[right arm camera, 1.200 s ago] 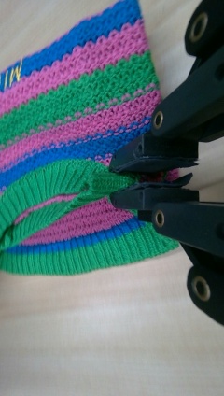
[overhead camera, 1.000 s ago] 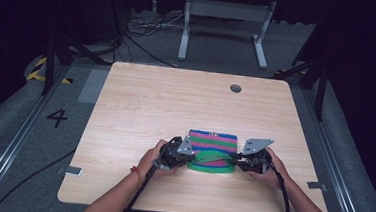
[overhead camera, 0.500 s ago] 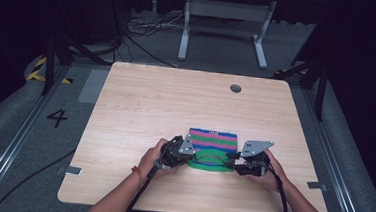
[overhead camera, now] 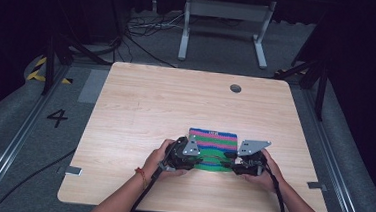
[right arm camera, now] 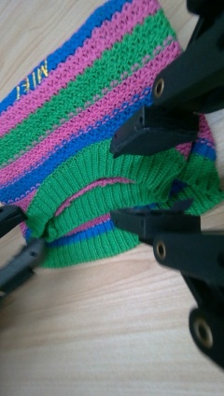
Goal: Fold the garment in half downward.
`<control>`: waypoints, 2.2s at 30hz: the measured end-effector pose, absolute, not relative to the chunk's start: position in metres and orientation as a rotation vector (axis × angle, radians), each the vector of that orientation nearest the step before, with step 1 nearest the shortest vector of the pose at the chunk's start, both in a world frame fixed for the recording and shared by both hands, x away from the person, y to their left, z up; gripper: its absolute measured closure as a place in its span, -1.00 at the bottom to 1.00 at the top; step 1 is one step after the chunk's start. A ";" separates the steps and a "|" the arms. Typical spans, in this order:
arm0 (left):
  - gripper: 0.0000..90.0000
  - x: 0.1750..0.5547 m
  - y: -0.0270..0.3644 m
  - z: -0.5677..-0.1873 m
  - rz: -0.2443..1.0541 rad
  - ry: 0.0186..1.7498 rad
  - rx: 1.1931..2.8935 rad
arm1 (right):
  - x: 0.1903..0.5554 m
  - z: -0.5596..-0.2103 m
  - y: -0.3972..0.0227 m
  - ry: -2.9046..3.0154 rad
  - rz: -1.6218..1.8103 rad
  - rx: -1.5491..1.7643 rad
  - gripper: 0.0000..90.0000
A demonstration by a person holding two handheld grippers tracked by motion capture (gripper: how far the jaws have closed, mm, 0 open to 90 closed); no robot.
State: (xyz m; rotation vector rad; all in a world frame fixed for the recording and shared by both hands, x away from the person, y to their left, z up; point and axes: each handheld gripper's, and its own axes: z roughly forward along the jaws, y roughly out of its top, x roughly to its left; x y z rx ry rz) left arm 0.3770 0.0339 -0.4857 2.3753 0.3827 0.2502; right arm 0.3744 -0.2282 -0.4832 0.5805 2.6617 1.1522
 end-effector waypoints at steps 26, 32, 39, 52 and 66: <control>0.93 0.354 0.038 -0.464 0.318 0.248 2.368 | 0.366 -0.467 -0.241 2.634 1.188 0.527 0.98; 0.92 0.352 0.034 -0.487 0.287 0.256 2.442 | 0.362 -0.488 -0.237 2.704 1.104 0.522 0.97; 0.89 0.355 0.037 -0.488 0.278 0.275 2.426 | 0.364 -0.491 -0.238 2.691 1.132 0.553 0.96; 0.22 0.358 0.057 -0.472 0.364 0.383 2.352 | 0.362 -0.465 -0.251 2.583 1.169 0.565 0.50; -0.31 0.353 0.089 -0.461 0.467 0.453 2.443 | 0.357 -0.444 -0.281 2.540 1.059 0.612 -0.17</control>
